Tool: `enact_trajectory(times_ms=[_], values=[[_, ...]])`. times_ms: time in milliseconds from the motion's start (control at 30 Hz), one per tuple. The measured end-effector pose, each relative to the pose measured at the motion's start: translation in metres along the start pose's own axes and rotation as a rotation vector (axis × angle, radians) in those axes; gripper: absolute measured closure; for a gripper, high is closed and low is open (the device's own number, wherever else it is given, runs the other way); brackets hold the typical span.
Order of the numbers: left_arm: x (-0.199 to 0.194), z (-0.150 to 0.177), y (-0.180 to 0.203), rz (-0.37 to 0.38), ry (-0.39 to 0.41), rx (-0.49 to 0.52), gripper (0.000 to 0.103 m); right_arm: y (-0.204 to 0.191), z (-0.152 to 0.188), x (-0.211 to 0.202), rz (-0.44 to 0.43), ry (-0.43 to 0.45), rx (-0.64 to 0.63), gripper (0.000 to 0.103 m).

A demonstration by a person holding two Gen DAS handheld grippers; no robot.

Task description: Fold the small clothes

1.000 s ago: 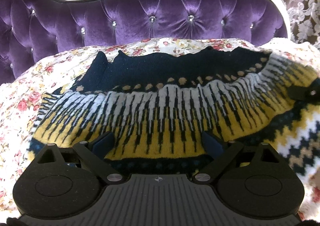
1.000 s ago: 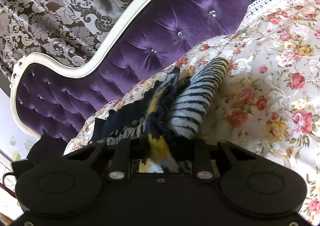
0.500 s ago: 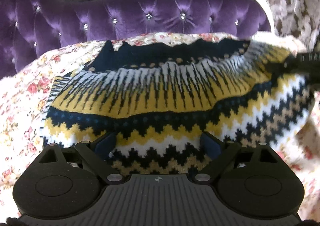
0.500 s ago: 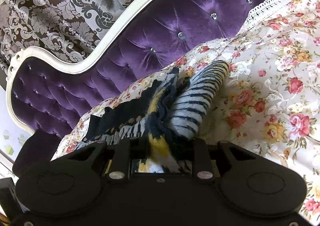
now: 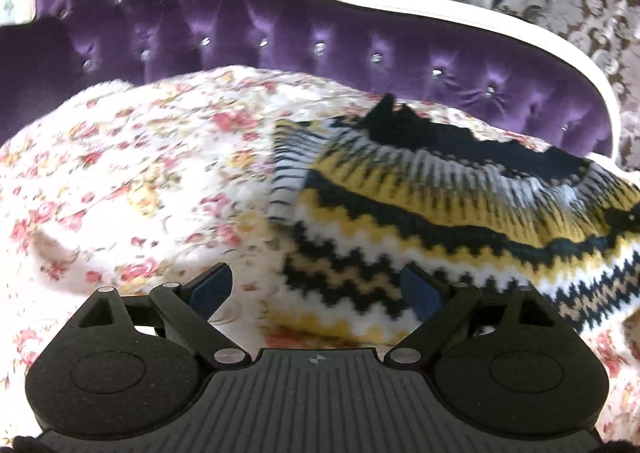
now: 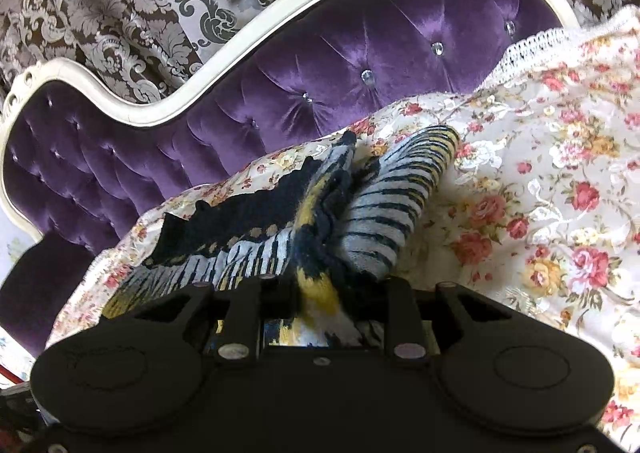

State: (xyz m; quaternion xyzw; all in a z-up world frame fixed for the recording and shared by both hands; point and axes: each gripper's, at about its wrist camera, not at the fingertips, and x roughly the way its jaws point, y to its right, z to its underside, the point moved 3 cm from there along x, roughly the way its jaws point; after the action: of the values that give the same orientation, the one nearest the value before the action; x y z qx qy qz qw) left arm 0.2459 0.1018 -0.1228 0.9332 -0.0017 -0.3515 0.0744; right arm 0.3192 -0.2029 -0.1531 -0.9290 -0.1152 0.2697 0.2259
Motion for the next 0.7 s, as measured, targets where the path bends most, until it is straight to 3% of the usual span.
enact_trajectory(times_ms=[100,200,467,700], values=[[-0.003,-0.007,-0.004,0.014,0.004,-0.019,0.012,-0.008,-0.002,-0.003,0.019,0.008,0.001,0.069],[-0.008,-0.016,-0.001,0.003,0.019,0.040,0.012,-0.022,-0.009,-0.004,0.031,-0.005,-0.005,0.069],[-0.023,-0.029,-0.014,0.017,0.051,0.043,0.011,-0.100,-0.035,0.001,-0.044,-0.024,-0.105,0.070],[-0.026,-0.033,-0.037,0.012,0.035,0.031,0.011,-0.176,-0.021,0.038,-0.128,-0.086,-0.184,0.070]])
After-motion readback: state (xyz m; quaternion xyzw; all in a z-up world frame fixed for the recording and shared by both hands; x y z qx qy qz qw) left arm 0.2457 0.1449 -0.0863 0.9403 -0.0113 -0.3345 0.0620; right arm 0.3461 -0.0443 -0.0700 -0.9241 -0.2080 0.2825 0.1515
